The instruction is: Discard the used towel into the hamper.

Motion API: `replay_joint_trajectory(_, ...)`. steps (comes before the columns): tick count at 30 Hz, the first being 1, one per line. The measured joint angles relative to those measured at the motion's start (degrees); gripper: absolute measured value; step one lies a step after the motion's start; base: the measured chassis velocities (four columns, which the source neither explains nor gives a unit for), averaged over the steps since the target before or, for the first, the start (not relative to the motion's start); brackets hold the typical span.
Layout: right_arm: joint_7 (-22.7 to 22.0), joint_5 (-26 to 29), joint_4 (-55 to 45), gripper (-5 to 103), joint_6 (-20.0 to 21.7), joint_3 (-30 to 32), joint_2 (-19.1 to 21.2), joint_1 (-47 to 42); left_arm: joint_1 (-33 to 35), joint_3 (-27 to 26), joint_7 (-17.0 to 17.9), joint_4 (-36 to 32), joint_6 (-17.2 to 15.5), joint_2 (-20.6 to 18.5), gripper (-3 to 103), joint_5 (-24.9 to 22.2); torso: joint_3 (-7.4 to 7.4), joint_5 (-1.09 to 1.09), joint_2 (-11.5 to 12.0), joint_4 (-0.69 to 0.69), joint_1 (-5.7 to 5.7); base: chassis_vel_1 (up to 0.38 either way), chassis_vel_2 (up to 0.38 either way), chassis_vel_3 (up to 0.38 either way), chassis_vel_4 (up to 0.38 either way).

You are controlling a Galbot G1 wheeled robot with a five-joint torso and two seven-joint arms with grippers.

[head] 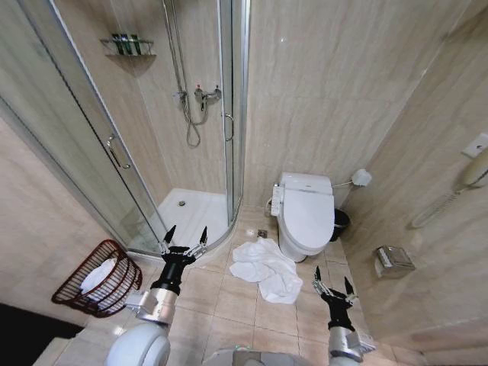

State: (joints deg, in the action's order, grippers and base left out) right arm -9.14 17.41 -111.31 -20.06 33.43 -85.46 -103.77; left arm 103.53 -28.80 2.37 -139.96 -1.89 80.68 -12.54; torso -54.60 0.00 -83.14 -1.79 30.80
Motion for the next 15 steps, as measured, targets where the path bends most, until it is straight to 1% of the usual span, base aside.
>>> replay_joint_trajectory(2,0.4,0.0,0.3,100,-0.6,0.1,0.0,0.0,0.0,0.0,0.0,0.0,0.0,0.0,100,0.0,0.19,0.0,0.4,0.0,-0.16,0.0,0.0,0.0,0.0)
replay_joint_trajectory(6,1.1,0.5,0.9,100,-2.1,0.3,-0.2,0.1,0.0,0.0,0.0,0.0,0.0,0.0,100,0.0,1.21,0.0,2.3,0.0,-1.06,0.0,0.0,0.0,0.0)
replay_joint_trajectory(7,1.1,0.5,0.9,100,-2.1,0.3,-0.2,0.1,0.0,0.0,0.0,0.0,0.0,0.0,100,0.0,1.21,0.0,2.3,0.0,-1.06,0.0,0.0,0.0,0.0)
replay_joint_trajectory(10,1.6,0.7,2.2,100,-3.2,0.3,-0.3,0.3,0.0,0.0,0.0,0.0,0.0,0.0,100,0.0,1.9,0.0,3.6,0.0,-1.7,0.0,0.0,0.0,0.0)
replay_joint_trajectory(11,1.6,0.7,2.2,100,-3.2,0.3,-0.3,0.3,0.0,0.0,0.0,0.0,0.0,0.0,100,0.0,1.9,0.0,3.6,0.0,-1.7,0.0,0.0,0.0,0.0)
replay_joint_trajectory(14,1.7,0.8,5.1,100,-4.6,0.3,-0.5,0.4,0.0,0.0,0.0,0.0,0.0,0.0,100,0.0,2.69,0.01,5.1,0.0,-2.39,0.0,0.0,0.0,0.0)
replay_joint_trajectory(15,1.7,0.8,5.1,100,-4.6,0.3,-0.5,0.4,0.0,0.0,0.0,0.0,0.0,0.0,100,0.0,2.69,0.01,5.1,0.0,-2.39,0.0,0.0,0.0,0.0)
